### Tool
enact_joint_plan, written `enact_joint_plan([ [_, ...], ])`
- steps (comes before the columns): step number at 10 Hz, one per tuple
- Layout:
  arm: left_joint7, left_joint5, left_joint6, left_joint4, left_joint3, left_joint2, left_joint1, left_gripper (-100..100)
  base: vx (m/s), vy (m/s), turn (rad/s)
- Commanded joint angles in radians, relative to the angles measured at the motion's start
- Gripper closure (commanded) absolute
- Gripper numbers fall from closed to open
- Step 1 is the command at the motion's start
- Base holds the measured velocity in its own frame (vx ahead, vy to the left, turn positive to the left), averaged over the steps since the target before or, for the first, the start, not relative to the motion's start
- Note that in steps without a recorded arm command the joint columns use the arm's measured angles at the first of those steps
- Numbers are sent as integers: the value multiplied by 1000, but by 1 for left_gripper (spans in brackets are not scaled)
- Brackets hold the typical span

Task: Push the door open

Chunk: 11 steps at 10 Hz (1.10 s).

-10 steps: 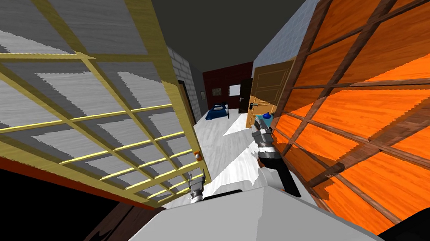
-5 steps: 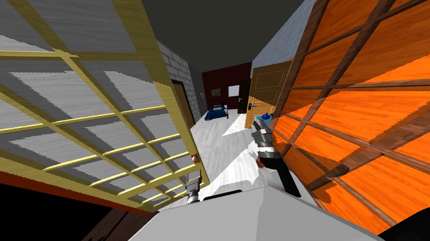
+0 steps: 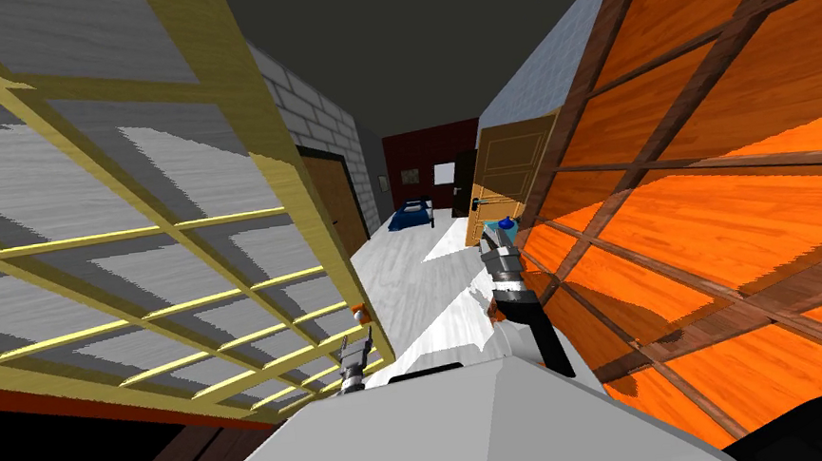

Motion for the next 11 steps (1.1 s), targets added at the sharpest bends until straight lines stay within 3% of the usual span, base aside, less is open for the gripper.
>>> enact_joint_plan([
  [1, 45, 5, 11, 13, 14, 36, -11, -100, 99, -102, -21],
  [6, 168, 14, 31, 60, 45, 129, -41, -100, 86, -90, -25],
  [8, 203, 16, 36, 74, 54, 156, -49, -100, 61, -81, -12],
  [9, 187, 16, 34, 63, 50, 149, -40, -100, 16, -39, 9],
  [10, 187, 16, 34, 63, 50, 149, -40, 100, -2, 6, 1],
  [11, 187, 16, 34, 63, 50, 149, -40, 100, -10, 20, 8],
])
